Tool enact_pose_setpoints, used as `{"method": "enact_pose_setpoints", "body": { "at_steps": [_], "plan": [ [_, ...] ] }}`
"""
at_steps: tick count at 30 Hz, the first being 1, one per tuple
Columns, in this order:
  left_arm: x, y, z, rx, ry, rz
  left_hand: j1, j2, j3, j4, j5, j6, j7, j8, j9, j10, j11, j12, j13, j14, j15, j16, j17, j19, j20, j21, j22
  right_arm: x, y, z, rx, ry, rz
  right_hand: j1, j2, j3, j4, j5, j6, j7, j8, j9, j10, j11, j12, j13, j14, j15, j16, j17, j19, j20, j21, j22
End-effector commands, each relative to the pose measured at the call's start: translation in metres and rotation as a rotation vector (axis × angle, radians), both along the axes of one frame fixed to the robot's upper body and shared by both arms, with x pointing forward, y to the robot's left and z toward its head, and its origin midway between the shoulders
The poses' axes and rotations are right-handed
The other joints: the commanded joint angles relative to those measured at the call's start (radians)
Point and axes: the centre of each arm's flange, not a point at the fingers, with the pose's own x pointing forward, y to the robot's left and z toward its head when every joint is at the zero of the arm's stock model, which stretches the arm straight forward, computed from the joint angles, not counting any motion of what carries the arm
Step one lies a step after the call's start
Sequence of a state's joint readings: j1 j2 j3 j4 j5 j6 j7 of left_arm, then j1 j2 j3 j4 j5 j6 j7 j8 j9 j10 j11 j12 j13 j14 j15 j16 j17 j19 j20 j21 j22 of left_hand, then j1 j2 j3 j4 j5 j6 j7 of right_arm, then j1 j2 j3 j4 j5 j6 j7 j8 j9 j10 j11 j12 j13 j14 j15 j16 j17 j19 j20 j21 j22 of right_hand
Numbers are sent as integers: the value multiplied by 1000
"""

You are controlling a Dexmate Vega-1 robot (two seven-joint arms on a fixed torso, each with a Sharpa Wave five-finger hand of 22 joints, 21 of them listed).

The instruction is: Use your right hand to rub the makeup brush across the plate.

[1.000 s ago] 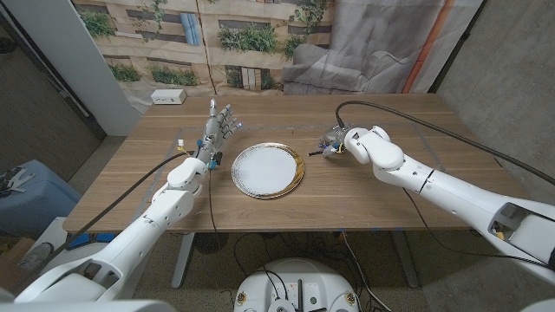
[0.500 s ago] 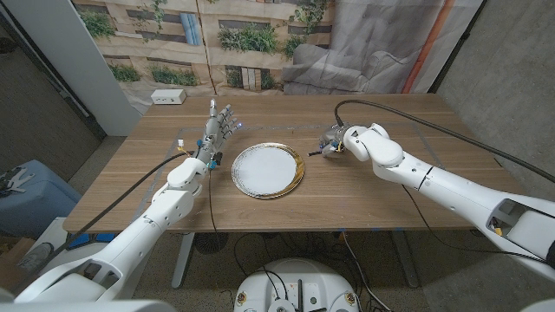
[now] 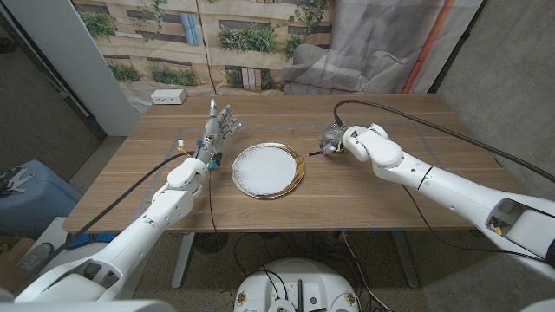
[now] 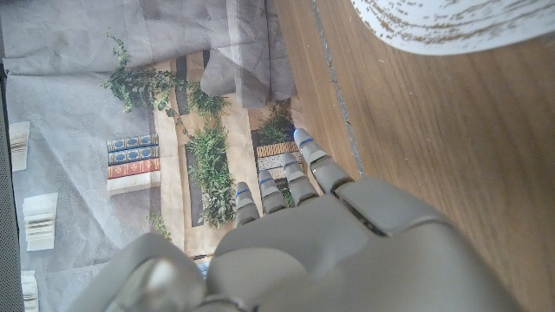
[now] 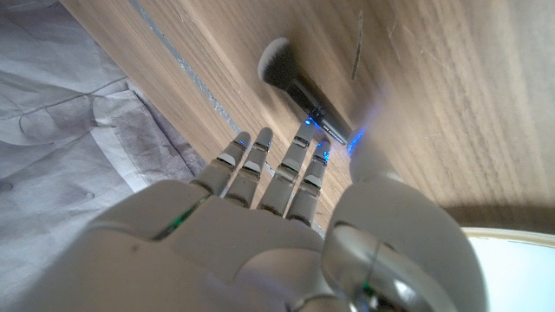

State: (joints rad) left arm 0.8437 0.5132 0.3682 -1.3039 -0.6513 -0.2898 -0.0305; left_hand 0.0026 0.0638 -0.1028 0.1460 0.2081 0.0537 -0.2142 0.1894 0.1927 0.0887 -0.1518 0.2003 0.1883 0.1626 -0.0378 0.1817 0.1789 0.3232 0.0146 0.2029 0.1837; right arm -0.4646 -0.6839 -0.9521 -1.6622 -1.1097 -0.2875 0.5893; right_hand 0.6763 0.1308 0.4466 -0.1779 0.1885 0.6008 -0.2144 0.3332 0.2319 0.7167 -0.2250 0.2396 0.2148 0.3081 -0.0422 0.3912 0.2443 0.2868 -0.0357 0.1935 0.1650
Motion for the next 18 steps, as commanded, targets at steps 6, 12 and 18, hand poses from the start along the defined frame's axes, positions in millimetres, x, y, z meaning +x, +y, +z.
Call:
{"method": "enact_pose_setpoints", "body": {
  "at_steps": [6,12,18],
  "plan": [
    [0,0,0,0,-1,0,0,10,-1,4,5,0,-7,7,2,3,-4,7,3,9,-13,3,2,8,4,7,5,-1,-9,-12,1,-55,36,94,-52,-30,-3,-7,41,-3,50,46,57,2,4,20,38,-156,29,11,33,-3,3,5],
    [0,0,0,0,-1,0,0,10,-1,4,5,0,-7,7,2,2,-5,7,3,9,-13,3,2,8,5,7,5,0,-12,-18,12,-81,52,155,-94,-65,0,-7,68,-1,94,58,104,3,10,32,80,-162,60,23,64,13,6,5],
    [0,0,0,0,-1,0,0,10,-1,4,5,0,-7,7,2,3,-5,7,3,9,-13,3,2,8,4,7,5,1,-14,-19,23,-114,64,187,-103,-86,7,-7,101,0,132,60,146,4,21,44,112,-166,86,36,80,9,5,6]
  ]
}}
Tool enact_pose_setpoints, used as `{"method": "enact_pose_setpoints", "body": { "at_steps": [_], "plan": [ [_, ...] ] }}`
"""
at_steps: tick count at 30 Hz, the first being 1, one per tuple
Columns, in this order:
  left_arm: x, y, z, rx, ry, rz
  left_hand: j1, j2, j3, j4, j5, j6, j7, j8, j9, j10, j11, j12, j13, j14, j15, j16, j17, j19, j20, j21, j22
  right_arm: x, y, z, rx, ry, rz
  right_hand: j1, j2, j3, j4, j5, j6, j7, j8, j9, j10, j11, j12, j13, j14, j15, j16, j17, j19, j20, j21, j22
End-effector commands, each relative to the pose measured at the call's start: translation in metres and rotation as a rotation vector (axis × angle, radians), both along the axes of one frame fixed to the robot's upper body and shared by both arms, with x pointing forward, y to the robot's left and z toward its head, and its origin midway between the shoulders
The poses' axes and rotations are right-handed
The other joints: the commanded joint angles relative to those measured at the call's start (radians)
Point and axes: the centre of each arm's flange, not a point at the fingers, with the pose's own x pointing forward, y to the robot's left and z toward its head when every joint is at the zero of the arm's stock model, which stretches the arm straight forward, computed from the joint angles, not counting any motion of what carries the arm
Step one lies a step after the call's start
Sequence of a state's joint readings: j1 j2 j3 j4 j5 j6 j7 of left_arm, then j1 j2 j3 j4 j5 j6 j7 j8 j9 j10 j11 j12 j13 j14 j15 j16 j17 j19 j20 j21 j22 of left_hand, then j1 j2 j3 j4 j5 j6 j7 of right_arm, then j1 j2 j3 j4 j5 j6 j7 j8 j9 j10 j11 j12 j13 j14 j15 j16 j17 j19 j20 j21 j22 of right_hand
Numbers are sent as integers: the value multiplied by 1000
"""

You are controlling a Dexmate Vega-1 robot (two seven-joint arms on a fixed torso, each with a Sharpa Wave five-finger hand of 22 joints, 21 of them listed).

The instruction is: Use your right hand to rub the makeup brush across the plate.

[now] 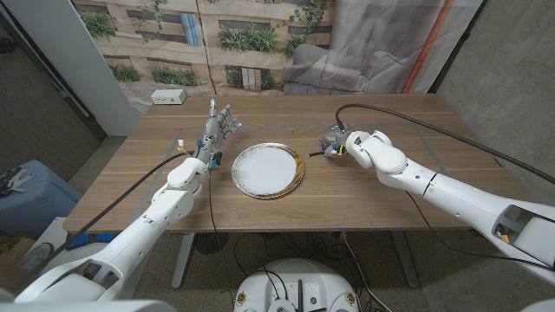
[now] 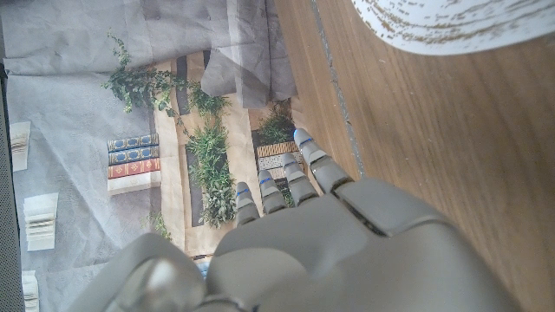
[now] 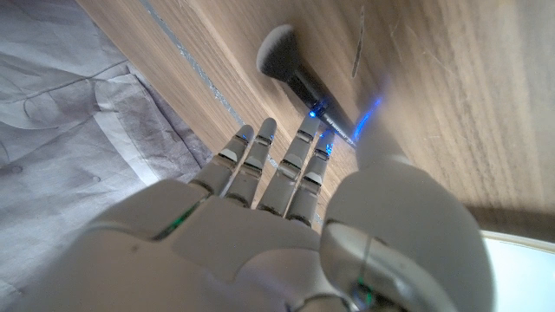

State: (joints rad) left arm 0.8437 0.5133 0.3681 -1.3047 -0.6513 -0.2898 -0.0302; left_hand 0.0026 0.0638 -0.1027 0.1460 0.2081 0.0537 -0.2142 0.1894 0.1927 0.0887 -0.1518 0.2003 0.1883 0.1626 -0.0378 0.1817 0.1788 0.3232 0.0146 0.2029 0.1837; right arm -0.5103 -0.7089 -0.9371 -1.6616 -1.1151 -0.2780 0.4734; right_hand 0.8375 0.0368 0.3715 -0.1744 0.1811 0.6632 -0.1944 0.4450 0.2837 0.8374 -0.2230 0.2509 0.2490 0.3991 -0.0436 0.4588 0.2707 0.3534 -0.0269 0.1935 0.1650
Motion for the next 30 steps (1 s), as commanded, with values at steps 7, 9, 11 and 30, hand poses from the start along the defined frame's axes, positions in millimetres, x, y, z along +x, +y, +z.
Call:
{"method": "enact_pose_setpoints", "body": {
  "at_steps": [7,9,11,30],
  "plan": [
    [0,0,0,0,0,0,0,10,-1,4,5,0,-7,7,2,2,-5,7,3,9,-13,3,2,9,5,7,5,3,-7,-8,15,-83,34,73,3,-22,6,1,92,-19,70,9,88,2,30,26,49,-171,44,22,30,-11,5,6],
    [0,0,0,0,0,0,0,10,-1,4,5,0,-7,7,2,2,-5,7,3,9,-12,4,2,9,5,7,5,3,-8,-9,15,-83,35,80,5,-27,7,0,111,-18,84,9,102,2,34,30,58,-170,51,24,32,-12,4,6],
    [0,0,0,0,0,0,0,10,-1,4,5,0,-7,7,2,2,-5,7,3,9,-12,4,2,8,4,7,5,4,-8,-10,15,-86,36,85,8,-30,8,0,130,-18,96,9,117,2,38,33,60,-171,54,25,33,-13,4,6],
    [0,0,0,0,0,0,0,10,-2,4,5,0,-7,7,2,2,-3,7,3,8,-13,3,2,8,4,7,5,9,-6,-13,-15,-59,40,86,54,-24,22,-1,192,-19,130,2,183,2,59,47,82,-171,58,24,35,-32,1,6]
  ]
}}
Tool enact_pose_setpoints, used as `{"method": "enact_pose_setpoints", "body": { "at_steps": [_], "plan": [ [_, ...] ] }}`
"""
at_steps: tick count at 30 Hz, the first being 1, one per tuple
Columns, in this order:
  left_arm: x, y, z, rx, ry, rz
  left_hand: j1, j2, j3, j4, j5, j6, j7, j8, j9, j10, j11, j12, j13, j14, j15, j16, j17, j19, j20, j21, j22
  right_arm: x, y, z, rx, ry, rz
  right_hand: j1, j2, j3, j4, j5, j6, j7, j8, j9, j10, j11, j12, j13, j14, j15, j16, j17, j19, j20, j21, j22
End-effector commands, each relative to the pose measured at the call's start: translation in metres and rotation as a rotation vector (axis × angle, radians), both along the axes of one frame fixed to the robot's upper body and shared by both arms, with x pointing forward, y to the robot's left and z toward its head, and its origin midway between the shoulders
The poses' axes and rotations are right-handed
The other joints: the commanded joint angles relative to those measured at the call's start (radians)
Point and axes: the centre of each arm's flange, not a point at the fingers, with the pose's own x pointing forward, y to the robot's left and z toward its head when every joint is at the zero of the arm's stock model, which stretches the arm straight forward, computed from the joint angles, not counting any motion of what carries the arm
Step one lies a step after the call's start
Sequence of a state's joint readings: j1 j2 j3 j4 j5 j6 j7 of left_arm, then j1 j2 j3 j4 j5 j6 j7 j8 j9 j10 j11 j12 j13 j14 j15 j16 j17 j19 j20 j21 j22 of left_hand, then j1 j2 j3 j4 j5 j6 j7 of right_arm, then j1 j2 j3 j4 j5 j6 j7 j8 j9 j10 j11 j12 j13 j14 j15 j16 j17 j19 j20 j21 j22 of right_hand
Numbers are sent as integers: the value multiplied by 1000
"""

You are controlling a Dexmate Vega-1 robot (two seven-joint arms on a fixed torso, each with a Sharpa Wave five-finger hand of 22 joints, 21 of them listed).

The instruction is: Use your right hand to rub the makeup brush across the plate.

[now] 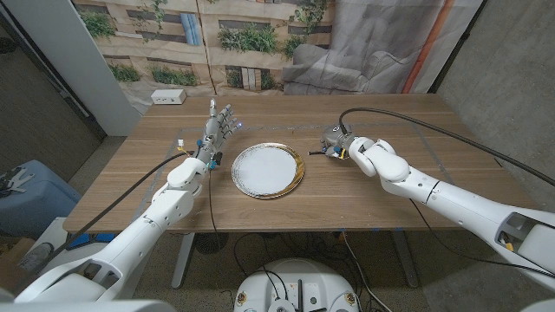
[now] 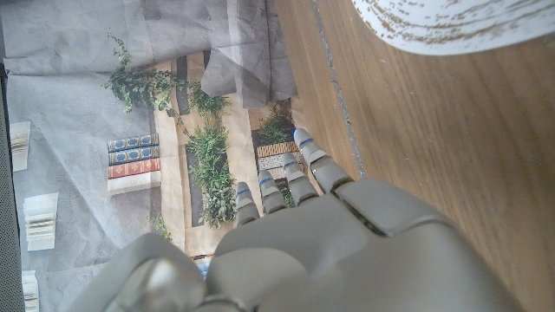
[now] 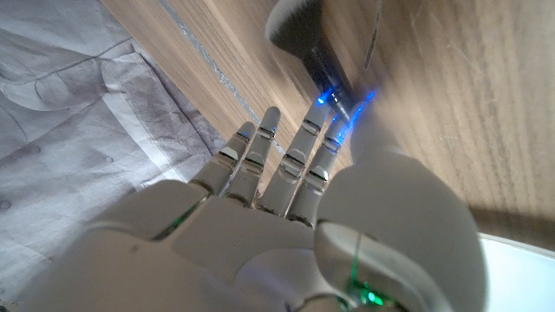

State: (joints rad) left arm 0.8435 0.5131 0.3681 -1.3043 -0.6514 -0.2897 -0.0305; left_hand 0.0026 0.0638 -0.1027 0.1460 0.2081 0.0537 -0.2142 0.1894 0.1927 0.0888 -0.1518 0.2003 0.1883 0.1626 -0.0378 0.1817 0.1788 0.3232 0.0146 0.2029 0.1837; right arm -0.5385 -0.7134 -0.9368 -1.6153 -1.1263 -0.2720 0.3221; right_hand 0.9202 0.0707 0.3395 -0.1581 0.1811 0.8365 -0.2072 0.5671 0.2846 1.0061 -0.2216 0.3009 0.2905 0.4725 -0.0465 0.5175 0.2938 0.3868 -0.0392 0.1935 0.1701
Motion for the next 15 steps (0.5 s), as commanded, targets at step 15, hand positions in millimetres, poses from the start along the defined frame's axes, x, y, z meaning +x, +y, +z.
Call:
{"method": "enact_pose_setpoints", "body": {
  "at_steps": [15],
  "plan": [
    [0,0,0,0,0,0,0,10,-2,4,6,0,-7,7,2,2,-4,7,3,8,-13,3,2,9,4,7,5,-4,-1,15,35,-9,28,23,41,14,-3,-2,25,-7,10,-6,26,0,7,7,14,-172,5,4,-2,-28,0,1]
  ]
}}
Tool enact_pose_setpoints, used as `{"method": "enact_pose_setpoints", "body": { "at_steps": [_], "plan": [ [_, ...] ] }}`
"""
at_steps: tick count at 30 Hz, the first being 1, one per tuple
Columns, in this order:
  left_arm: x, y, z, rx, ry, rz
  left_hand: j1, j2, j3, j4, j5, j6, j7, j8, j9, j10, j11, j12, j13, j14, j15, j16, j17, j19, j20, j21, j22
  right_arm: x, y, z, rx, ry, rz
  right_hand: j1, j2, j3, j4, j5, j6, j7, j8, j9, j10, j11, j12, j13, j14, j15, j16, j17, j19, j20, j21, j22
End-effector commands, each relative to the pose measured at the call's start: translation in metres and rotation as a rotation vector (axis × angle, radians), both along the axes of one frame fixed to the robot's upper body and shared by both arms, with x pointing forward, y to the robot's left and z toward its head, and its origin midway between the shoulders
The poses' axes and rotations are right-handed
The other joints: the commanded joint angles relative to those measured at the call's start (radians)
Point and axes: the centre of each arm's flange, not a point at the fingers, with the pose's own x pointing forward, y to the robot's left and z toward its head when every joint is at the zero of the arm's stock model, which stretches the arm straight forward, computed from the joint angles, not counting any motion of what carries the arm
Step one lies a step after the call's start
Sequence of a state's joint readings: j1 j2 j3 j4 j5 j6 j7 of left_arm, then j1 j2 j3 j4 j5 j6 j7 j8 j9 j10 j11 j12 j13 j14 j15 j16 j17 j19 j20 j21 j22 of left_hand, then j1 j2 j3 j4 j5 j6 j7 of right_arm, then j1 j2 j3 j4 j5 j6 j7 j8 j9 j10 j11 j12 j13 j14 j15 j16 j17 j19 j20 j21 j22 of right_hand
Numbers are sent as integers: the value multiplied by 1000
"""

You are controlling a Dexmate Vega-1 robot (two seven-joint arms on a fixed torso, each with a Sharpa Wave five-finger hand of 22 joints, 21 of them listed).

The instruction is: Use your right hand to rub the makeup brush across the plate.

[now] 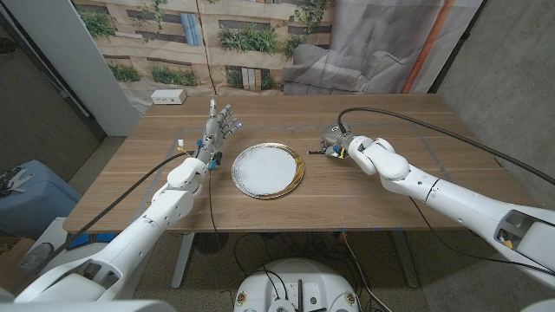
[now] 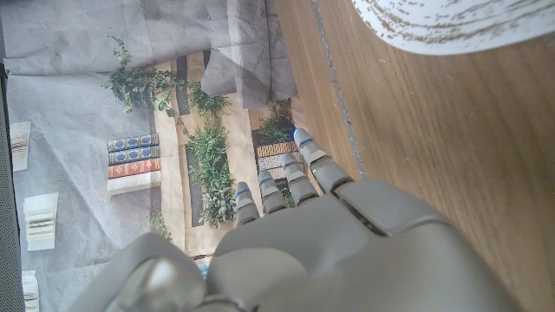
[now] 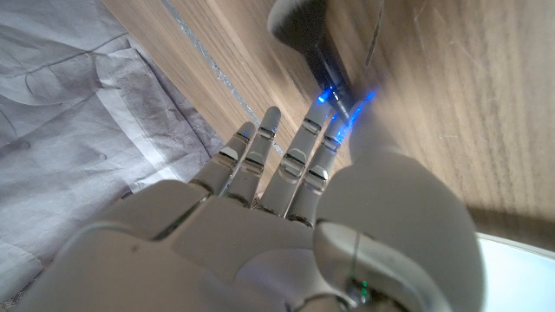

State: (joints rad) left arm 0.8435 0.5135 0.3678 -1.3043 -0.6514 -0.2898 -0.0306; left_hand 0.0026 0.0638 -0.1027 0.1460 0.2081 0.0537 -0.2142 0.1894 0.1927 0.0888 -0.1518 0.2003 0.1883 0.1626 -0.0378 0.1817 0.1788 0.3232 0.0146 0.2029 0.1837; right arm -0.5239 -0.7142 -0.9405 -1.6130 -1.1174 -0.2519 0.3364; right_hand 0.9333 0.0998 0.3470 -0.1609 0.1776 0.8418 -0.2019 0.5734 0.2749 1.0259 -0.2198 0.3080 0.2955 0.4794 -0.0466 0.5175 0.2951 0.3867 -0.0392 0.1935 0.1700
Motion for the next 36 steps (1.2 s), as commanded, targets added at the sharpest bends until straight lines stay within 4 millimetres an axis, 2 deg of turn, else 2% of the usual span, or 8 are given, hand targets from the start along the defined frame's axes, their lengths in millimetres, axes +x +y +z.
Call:
{"method": "enact_pose_setpoints", "body": {
  "at_steps": [1,23,36],
  "plan": [
    [0,0,0,0,0,0,0,10,-2,4,6,0,-7,7,2,2,-4,7,3,8,-12,3,2,9,4,7,5,-5,-4,12,47,-24,23,11,13,7,-1,2,20,-12,3,3,6,-2,0,2,8,-172,5,3,-2,-29,0,1],
    [0,0,0,0,0,0,0,10,-3,4,6,0,-7,7,2,3,-5,7,3,8,-13,3,2,8,4,7,5,-16,-17,29,200,-64,80,42,21,6,-10,2,26,-11,5,-6,14,-2,-3,4,18,-174,17,12,15,-28,6,2],
    [0,0,0,0,0,0,0,10,-3,4,6,0,-7,7,2,3,-5,7,3,9,-13,3,2,8,4,7,5,-27,-24,35,432,-40,175,45,21,5,-9,2,28,-10,6,-9,14,-2,-6,2,19,-172,16,12,16,-27,6,2]
  ]
}}
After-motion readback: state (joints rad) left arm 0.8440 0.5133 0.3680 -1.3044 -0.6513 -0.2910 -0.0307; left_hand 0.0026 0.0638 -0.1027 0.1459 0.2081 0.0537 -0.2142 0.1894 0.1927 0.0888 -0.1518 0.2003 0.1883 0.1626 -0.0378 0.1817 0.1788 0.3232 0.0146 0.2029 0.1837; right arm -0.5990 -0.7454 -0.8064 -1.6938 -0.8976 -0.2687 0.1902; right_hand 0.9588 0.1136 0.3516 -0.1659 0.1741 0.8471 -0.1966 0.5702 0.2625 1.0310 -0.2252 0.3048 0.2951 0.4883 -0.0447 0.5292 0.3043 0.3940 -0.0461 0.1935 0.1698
